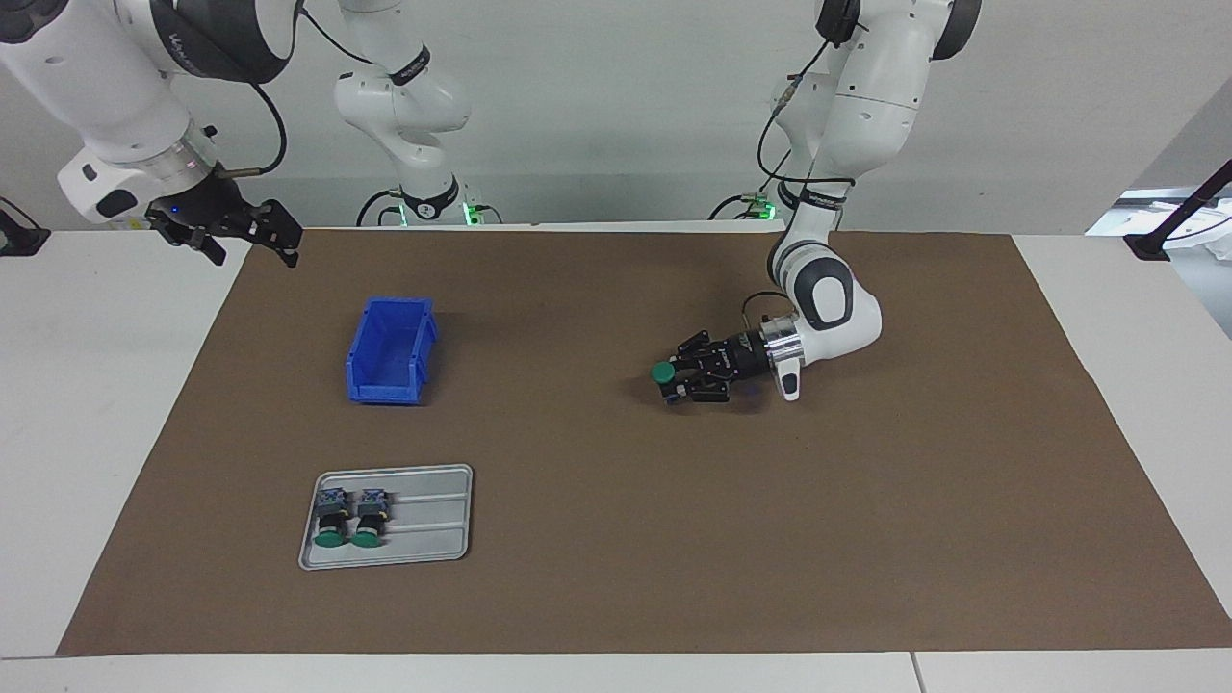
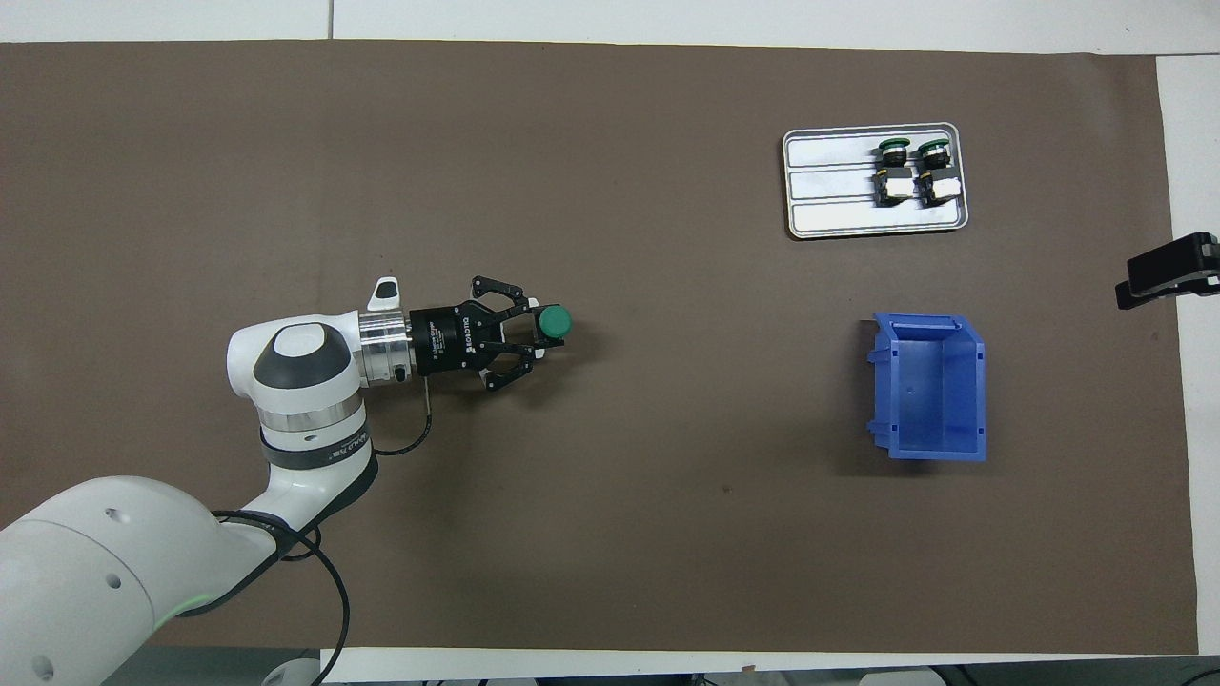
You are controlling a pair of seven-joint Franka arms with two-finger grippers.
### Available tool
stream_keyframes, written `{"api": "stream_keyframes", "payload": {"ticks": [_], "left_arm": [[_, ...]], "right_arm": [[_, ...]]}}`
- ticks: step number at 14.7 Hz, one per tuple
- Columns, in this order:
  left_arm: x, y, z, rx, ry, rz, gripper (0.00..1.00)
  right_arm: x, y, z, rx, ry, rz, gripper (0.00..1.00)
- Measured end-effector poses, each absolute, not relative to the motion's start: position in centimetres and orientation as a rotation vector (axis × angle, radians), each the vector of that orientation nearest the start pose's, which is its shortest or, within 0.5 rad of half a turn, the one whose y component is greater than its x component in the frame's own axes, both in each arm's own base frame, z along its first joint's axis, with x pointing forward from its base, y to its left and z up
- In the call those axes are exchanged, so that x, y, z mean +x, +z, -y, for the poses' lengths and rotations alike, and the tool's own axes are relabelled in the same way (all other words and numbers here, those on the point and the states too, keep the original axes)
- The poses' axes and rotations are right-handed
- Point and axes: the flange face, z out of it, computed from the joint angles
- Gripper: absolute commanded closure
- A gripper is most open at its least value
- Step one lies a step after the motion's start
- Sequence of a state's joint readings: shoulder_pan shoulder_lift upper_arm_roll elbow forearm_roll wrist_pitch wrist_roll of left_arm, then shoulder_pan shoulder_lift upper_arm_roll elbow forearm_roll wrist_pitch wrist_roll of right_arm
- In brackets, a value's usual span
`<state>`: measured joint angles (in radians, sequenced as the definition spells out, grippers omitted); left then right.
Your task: Place and press button with both arms
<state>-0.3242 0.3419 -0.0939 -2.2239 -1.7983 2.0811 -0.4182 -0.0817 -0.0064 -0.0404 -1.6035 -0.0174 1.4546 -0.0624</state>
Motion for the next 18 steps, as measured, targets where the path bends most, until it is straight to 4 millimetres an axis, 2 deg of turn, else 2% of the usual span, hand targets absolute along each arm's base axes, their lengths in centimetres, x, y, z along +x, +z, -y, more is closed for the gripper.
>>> {"api": "stream_keyframes", "payload": {"ticks": [15,18], "left_arm": [[46.79,22.17,27.23,1.475,-0.922,-1.324,1.00],[46.80,22.13,27.17,1.476,-0.918,-1.328,0.92]], "right_arm": [[53.42,60.35,6.77,-3.136,0.225,-0.095,0.02],[53.42,60.35,6.77,-3.136,0.225,-0.095,0.02]]}}
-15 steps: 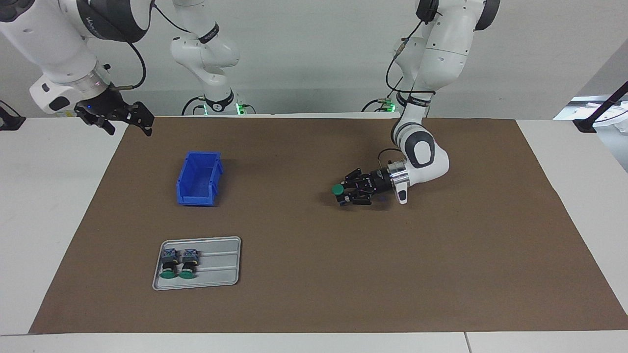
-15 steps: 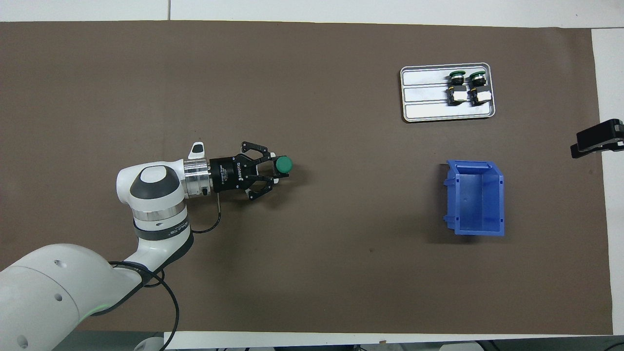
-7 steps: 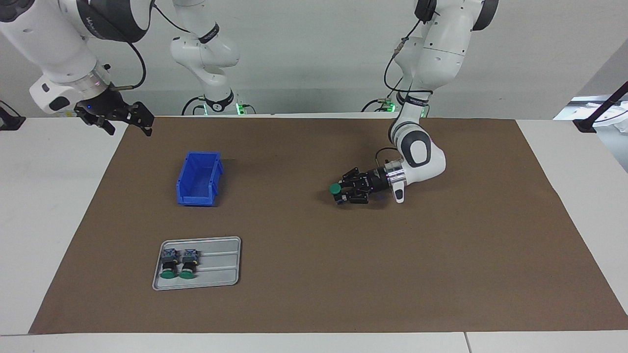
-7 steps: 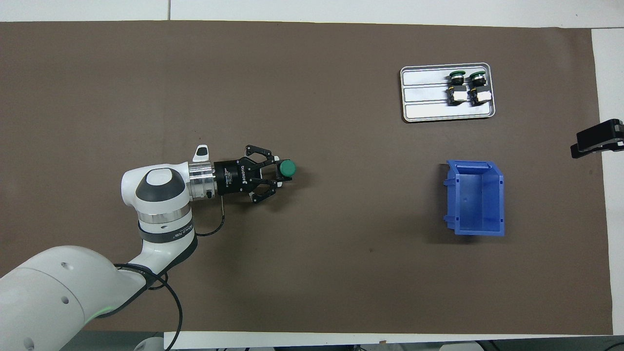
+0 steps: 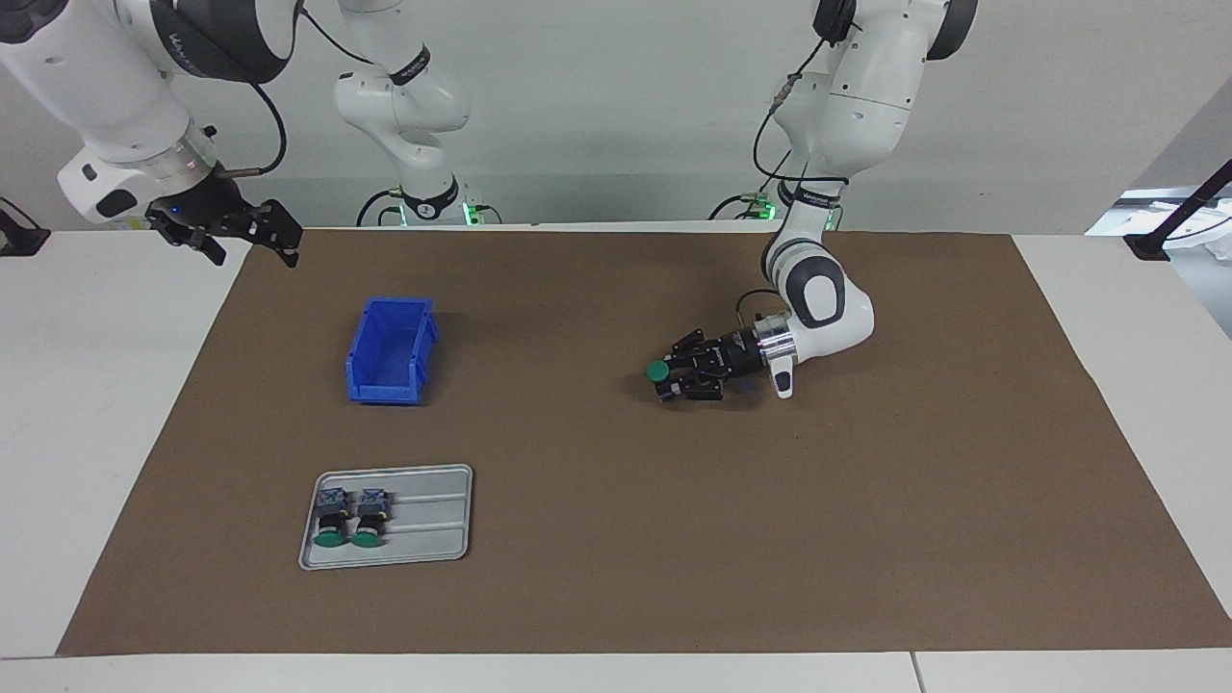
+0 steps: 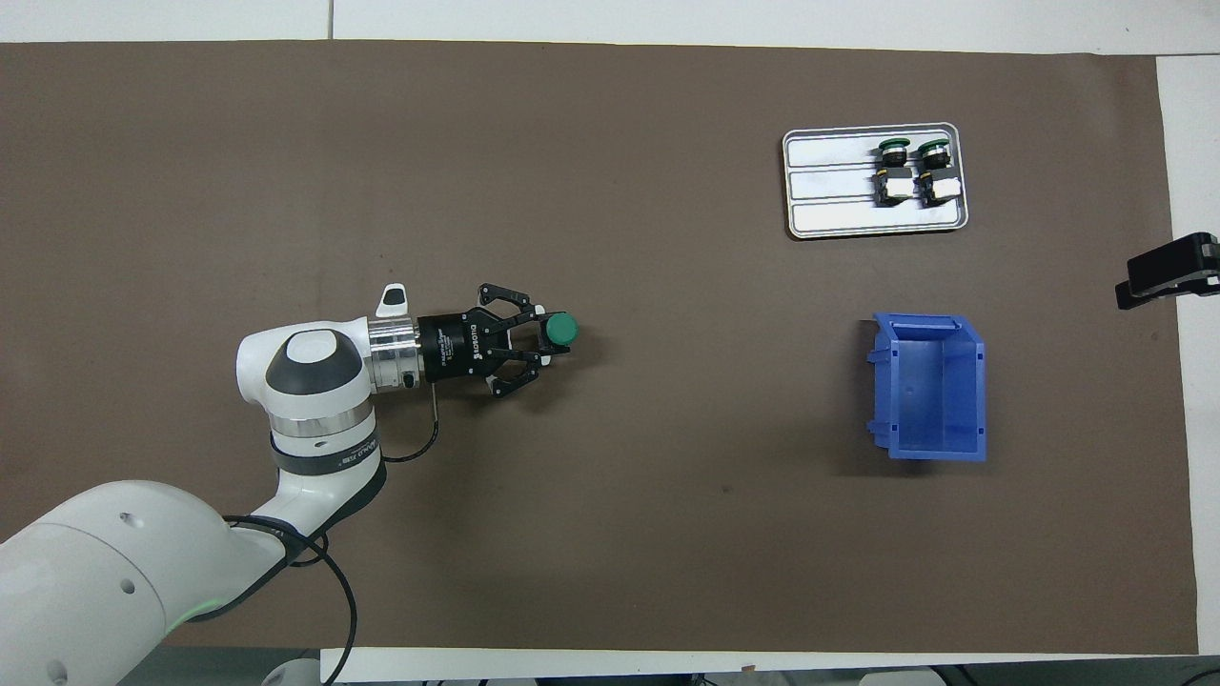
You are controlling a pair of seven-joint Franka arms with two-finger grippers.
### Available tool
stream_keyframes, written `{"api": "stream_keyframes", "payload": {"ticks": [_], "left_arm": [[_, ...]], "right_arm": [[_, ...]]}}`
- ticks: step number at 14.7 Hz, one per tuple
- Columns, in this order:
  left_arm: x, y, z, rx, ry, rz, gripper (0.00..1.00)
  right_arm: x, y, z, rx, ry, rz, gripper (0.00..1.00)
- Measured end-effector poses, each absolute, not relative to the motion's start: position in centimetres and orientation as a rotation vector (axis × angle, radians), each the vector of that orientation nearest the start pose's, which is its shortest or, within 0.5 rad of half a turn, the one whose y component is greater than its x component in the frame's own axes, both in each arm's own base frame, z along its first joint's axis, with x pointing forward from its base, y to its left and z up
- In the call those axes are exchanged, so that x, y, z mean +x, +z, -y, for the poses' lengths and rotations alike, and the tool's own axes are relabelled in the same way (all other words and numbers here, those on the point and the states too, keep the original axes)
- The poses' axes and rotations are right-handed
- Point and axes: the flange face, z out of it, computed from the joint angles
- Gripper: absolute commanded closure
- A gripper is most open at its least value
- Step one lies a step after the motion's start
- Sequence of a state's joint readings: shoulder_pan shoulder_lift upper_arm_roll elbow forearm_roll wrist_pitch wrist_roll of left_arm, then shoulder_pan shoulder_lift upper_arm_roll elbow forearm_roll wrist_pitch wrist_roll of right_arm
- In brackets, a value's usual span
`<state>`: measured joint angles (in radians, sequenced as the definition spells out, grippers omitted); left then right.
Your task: Place and press button with both arms
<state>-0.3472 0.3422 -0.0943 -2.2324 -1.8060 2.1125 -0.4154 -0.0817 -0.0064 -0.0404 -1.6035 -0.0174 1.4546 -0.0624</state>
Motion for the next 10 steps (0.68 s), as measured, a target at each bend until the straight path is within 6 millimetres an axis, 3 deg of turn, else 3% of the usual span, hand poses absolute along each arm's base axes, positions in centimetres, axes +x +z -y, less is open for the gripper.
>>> {"api": "stream_keyframes", "payload": {"ticks": [2,10], "left_arm": [[46.81,22.11,27.14,1.478,-0.915,-1.331,0.81],[46.83,22.07,27.09,1.480,-0.910,-1.335,0.61]], "right_arm": [[53.42,60.35,6.77,-3.136,0.225,-0.095,0.02],[53.42,60.35,6.77,-3.136,0.225,-0.095,0.02]]}}
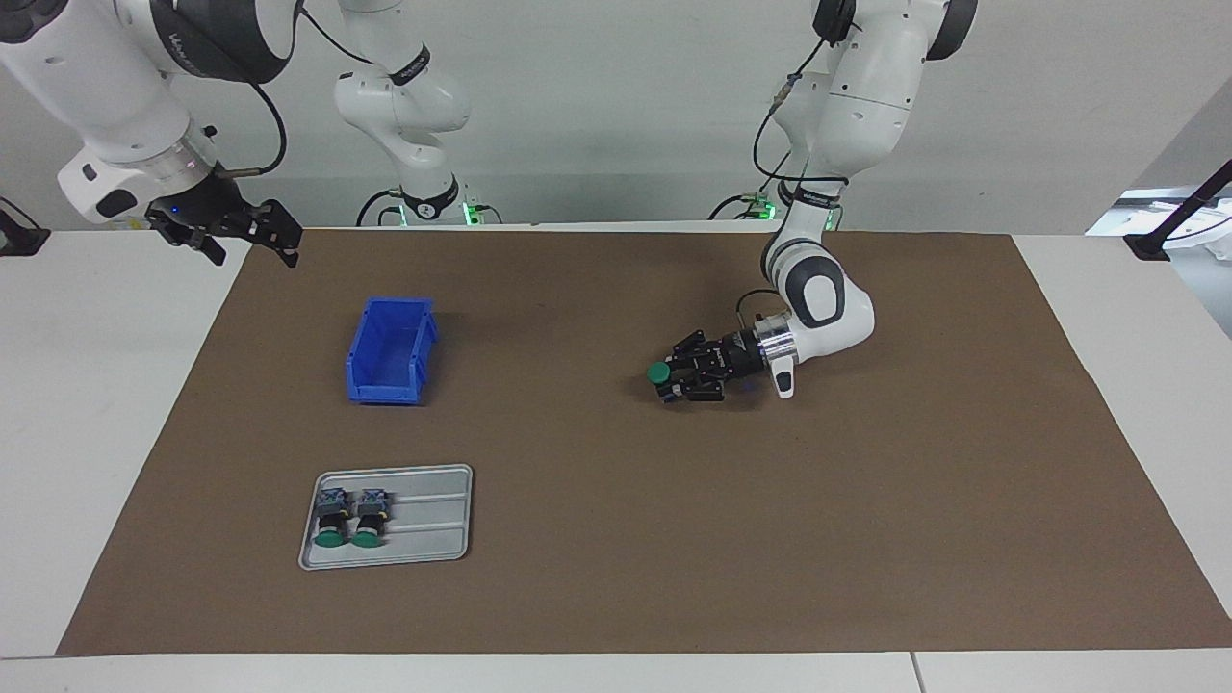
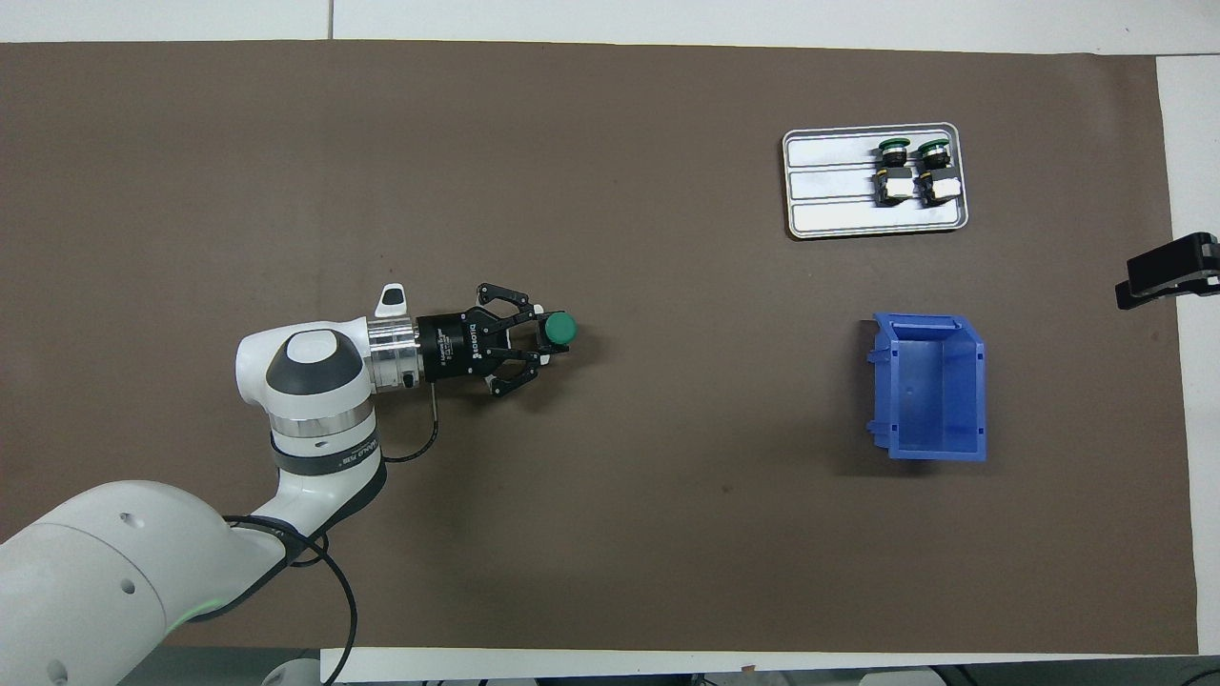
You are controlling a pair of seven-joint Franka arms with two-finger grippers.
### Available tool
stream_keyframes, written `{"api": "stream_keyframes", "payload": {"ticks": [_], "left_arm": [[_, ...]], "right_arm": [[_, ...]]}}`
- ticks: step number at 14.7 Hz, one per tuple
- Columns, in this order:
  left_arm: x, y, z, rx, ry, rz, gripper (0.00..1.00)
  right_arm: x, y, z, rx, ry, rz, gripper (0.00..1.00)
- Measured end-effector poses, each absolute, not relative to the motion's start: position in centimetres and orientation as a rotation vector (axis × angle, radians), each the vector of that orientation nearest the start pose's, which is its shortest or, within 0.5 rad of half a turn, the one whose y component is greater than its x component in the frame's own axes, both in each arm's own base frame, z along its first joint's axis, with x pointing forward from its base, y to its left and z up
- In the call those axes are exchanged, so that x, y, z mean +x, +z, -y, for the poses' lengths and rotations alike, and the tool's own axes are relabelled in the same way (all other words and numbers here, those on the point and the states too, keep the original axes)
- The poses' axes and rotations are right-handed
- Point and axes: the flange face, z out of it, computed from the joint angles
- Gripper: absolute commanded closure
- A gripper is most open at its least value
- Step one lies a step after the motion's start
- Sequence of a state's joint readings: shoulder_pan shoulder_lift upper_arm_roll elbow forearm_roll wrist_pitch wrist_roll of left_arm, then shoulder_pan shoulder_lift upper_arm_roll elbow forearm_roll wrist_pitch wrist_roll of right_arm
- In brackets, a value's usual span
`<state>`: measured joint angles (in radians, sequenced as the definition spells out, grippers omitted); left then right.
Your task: Place and press button with both arms
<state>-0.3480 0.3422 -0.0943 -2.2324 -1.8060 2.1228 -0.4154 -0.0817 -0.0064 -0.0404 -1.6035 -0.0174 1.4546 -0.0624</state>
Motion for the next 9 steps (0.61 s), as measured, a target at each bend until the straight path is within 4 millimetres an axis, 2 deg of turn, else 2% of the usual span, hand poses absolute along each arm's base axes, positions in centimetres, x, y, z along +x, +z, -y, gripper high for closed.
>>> {"api": "stream_keyframes", "payload": {"ticks": [5,8,9], "left_arm": [[46.86,22.07,27.05,1.481,-0.906,-1.338,0.53],[46.94,22.00,26.87,1.481,-0.898,-1.353,0.41],[46.96,21.98,26.83,1.477,-0.900,-1.363,0.00]], "right_arm": [[53.42,60.35,6.77,-3.136,0.225,-0.095,0.02],[53.42,60.35,6.77,-3.136,0.225,-0.095,0.02],[53.42,60.35,6.77,-3.136,0.225,-0.095,0.02]]}}
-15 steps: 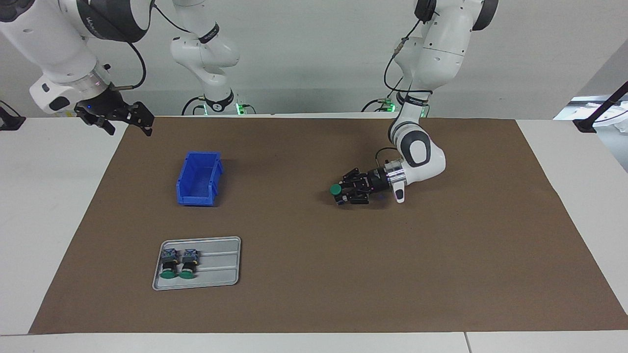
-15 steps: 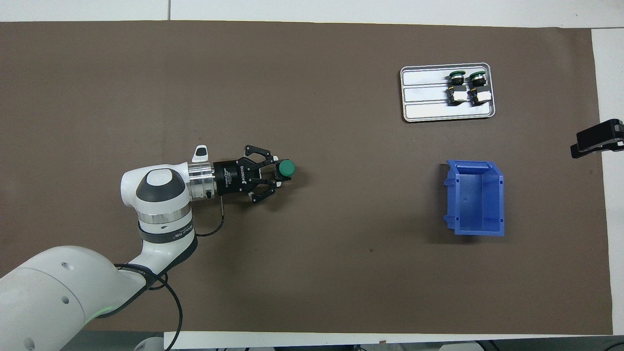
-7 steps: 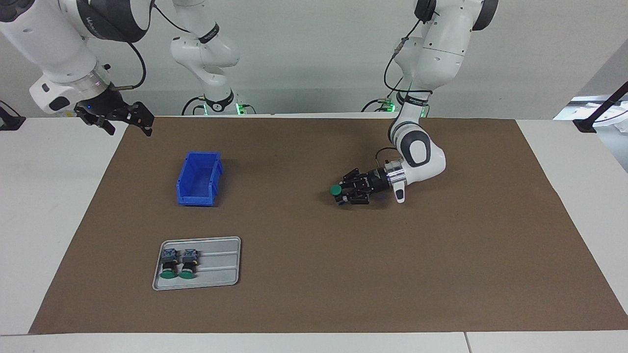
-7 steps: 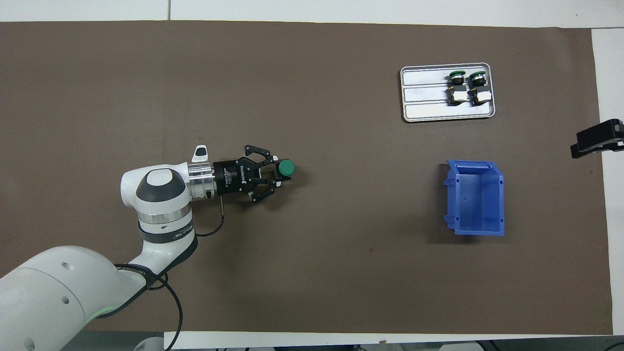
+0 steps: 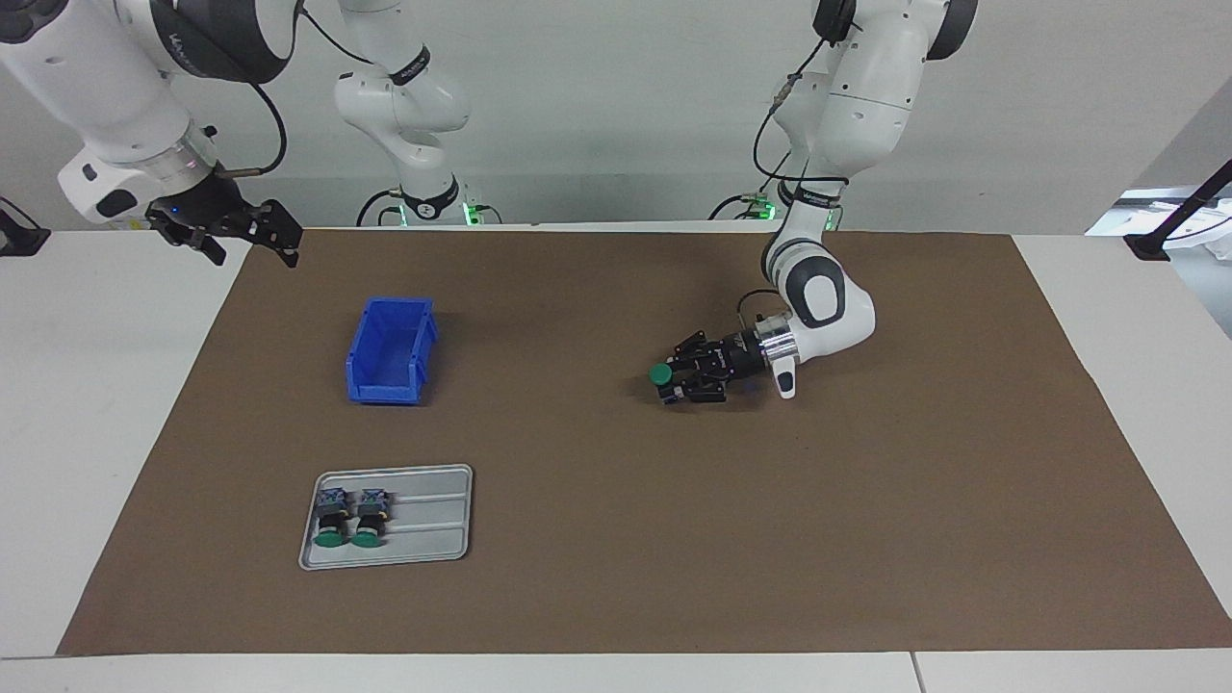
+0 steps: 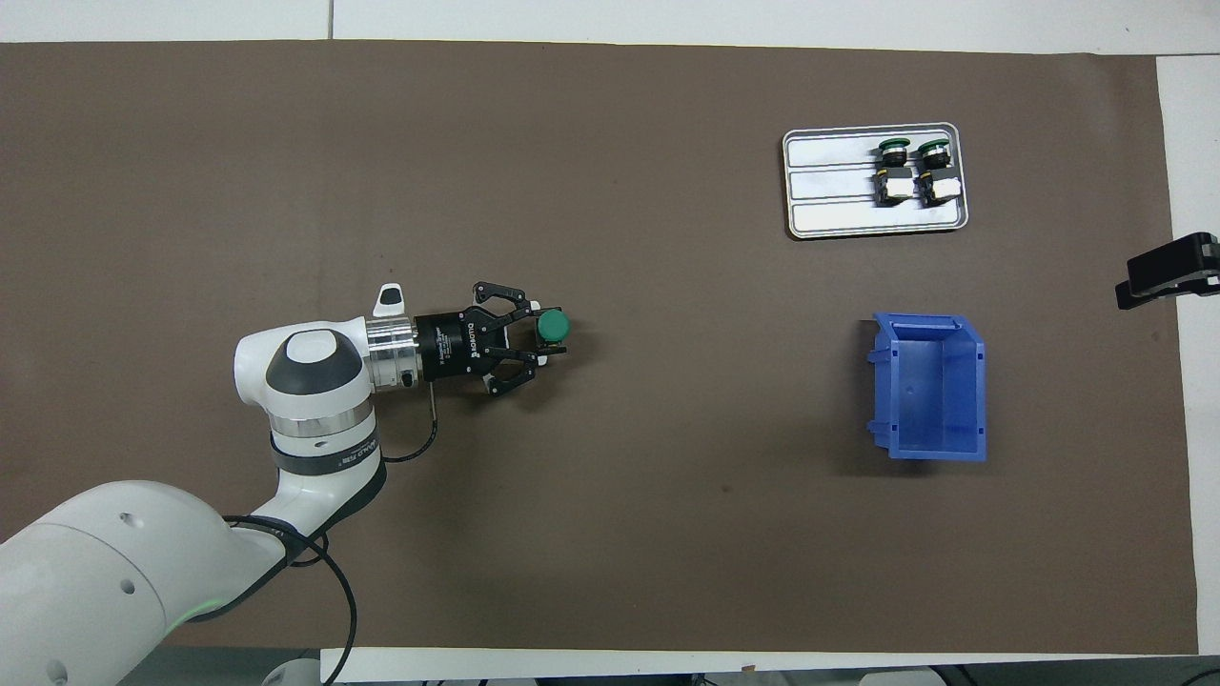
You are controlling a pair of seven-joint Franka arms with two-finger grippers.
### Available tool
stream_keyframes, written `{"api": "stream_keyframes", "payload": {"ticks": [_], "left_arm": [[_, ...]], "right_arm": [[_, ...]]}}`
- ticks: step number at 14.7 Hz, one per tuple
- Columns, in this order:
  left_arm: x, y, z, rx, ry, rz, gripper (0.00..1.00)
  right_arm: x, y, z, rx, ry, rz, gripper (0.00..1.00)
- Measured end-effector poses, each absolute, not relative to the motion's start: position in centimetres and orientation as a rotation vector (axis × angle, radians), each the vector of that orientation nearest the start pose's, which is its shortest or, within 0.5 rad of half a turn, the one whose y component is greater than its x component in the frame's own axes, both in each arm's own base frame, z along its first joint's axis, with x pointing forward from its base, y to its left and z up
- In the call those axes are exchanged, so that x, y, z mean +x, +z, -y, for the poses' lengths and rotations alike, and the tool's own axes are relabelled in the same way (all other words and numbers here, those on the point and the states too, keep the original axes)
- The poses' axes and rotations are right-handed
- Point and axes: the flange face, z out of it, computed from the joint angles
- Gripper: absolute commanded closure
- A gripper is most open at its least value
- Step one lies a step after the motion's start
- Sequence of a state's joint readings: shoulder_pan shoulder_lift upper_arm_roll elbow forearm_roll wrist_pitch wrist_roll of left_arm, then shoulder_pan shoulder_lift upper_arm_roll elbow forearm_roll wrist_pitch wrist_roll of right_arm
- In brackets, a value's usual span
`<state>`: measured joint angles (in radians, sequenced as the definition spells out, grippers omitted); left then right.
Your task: Place and press button with both arms
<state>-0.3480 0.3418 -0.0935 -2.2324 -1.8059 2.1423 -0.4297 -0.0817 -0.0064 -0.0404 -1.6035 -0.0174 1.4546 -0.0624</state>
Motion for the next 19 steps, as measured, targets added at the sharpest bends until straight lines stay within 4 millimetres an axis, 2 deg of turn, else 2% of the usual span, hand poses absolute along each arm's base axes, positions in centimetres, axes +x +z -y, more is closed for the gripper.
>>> {"api": "stream_keyframes", "payload": {"ticks": [6,11,16,19], "left_arm": [[47.2,22.6,26.7,1.464,-0.898,-1.379,0.00],[47.0,24.7,26.2,1.486,-0.880,-1.379,0.00],[47.0,28.4,25.6,1.515,-0.867,-1.430,0.00],[47.1,31.4,25.1,1.628,-0.859,-1.444,0.00]], "right_arm": [[53.4,60.4,6.8,-3.136,0.225,-0.095,0.02],[53.4,60.4,6.8,-3.136,0.225,-0.095,0.02],[53.4,60.4,6.8,-3.136,0.225,-0.095,0.02],[53.4,60.4,6.8,-3.136,0.225,-0.095,0.02]]}}
